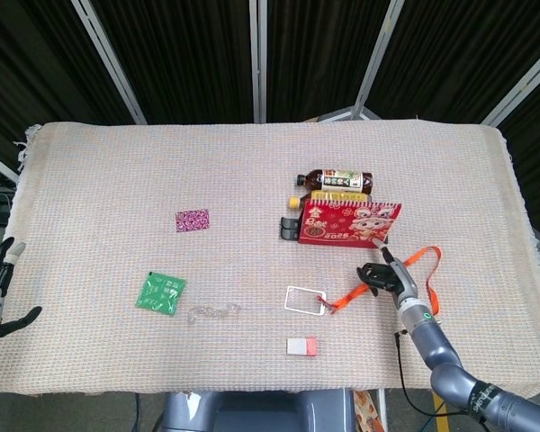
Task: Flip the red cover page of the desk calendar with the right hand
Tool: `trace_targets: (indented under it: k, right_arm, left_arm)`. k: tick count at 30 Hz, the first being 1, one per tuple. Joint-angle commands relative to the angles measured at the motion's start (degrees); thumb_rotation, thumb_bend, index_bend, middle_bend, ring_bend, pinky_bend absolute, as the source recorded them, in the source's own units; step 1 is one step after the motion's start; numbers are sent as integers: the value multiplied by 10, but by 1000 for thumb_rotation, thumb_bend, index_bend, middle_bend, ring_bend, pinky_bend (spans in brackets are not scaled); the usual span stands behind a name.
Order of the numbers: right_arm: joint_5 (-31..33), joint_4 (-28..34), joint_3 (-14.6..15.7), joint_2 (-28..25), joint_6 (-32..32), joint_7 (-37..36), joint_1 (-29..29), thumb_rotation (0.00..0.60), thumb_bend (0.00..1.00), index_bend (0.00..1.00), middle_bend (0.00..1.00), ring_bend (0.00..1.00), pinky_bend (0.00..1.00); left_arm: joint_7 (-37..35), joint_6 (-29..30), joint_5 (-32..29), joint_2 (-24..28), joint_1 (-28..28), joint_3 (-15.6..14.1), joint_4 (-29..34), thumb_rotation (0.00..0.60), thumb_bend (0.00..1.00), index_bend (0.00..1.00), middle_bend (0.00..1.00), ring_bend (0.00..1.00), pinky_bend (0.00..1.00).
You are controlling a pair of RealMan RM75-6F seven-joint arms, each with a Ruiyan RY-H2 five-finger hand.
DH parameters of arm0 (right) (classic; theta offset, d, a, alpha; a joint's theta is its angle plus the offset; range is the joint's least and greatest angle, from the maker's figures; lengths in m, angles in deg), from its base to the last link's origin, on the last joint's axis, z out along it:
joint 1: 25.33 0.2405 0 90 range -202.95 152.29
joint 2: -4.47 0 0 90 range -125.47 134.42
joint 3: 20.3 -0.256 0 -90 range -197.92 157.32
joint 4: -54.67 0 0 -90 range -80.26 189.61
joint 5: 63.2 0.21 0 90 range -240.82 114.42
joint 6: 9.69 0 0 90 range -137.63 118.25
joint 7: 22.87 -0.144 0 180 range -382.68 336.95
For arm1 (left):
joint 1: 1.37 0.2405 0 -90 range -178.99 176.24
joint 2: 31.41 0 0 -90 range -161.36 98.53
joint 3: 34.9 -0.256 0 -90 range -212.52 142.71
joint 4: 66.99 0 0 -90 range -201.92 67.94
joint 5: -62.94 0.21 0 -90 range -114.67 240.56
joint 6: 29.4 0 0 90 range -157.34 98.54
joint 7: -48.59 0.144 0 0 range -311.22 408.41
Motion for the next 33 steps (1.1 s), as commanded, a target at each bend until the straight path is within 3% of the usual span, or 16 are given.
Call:
trace_targets:
  k: [1, 10, 20, 24, 27, 33]
  right_arm:
    - [6, -1, -2, 10, -1, 9, 10, 600, 355, 0, 685, 766, 807]
    - [6, 33, 4, 37, -50, 62, 35, 600, 363, 25, 686, 767, 807]
    - [-83, 210, -21, -26, -197, 131, 4, 600, 367, 214, 661, 747, 790]
    - [-114, 266, -40, -64, -261, 175, -8, 600, 366, 261, 580, 681, 750]
    - [-123, 279, -51, -79, -293, 201, -10, 600, 351, 278, 492, 590, 652]
    - [-109, 243, -68, -106, -287, 236, 11, 600, 325, 277, 347, 331, 244]
  left_arm:
    - [-6, -1, 2, 1, -1, -1, -1, 600, 156, 0, 0, 0, 0]
    - [-30, 0, 4, 9, 1, -3, -3, 600, 156, 0, 0, 0, 0]
    - [-32, 2, 10, 10, 1, -5, 0, 600, 156, 0, 0, 0, 0]
    - [-30, 5, 12, 9, 2, -5, 1, 600, 156, 0, 0, 0, 0]
    - [-28, 5, 11, 7, 2, -5, 1, 600, 156, 0, 0, 0, 0]
    - [-21, 1, 13, 4, -1, -5, 1, 600, 156, 0, 0, 0, 0]
